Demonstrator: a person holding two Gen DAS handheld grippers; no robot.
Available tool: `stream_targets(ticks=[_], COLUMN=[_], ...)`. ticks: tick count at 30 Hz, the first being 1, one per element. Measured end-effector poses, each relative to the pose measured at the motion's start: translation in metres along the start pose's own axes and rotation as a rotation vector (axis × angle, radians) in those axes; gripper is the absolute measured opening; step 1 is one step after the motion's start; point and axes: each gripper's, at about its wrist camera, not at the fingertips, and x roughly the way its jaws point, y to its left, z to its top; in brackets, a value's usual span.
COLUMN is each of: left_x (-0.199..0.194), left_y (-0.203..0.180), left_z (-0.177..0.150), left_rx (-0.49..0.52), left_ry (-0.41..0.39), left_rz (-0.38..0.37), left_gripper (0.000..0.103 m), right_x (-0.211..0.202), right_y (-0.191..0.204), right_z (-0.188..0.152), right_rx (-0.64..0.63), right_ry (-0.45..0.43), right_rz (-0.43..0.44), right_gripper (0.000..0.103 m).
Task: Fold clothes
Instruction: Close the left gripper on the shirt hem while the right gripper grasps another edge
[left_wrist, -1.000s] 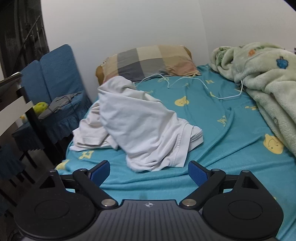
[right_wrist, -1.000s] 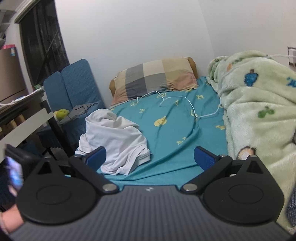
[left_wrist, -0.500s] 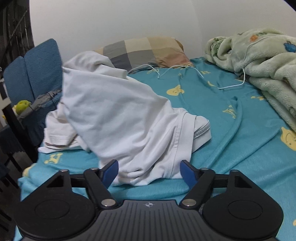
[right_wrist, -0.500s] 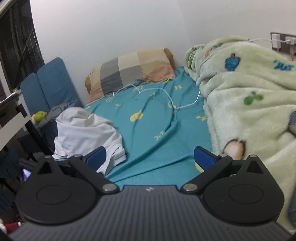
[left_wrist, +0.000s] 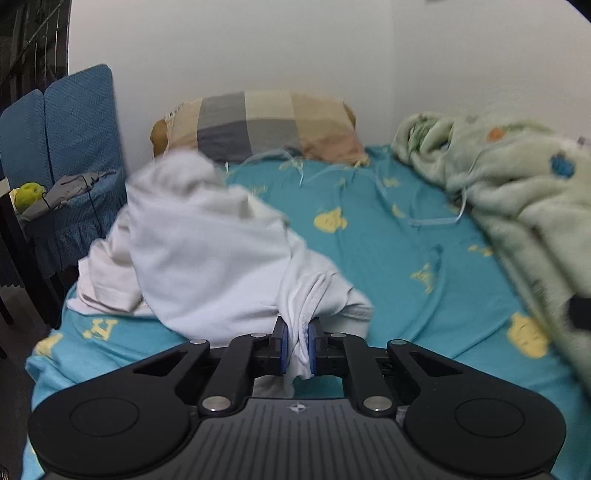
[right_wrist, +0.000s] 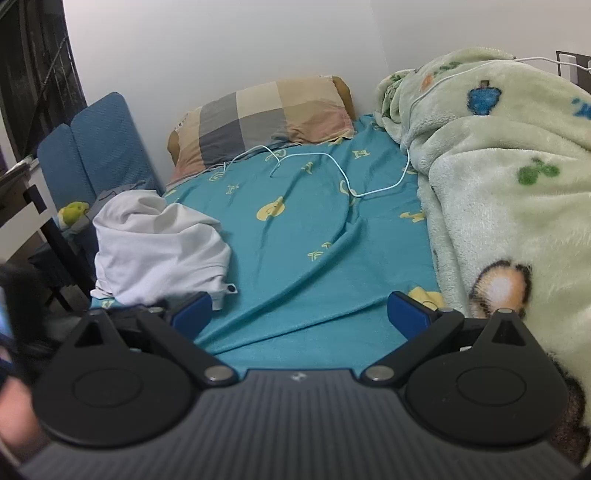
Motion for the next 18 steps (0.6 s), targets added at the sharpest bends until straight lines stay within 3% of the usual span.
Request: stream_targets(ticks=[6,11,17,18], left_x=[-0.103,-0.175,-0.183,-0.181], left_y=[0.016,0.048,0.098,0.104], left_z=[0.027,0.014,-0.013,-0.015], left_rx=[-0.015,-0.069,-0.227,-0.245], left_ry=[-0.057,-0.043,0.061,0.069], left_rz=[-0.081,-0.072,-0.018,-0.009], left_gripper=[0.01,0.01,0.011,0.011], right_x=[-0.006,-0.012,-0.012,-0.008], right_y=[0.005,0.027,0.064,0.071], right_z=[-0.005,-0.016,-0.024,-0.021], right_rx=[0.022,-0.028,-0.123,-0.145], right_ry=[0.042,0.105,0.173,0.182], right_rz=[0.127,0.206,0.286,0.294], right_gripper=[0.102,0.102,0.102,0.097])
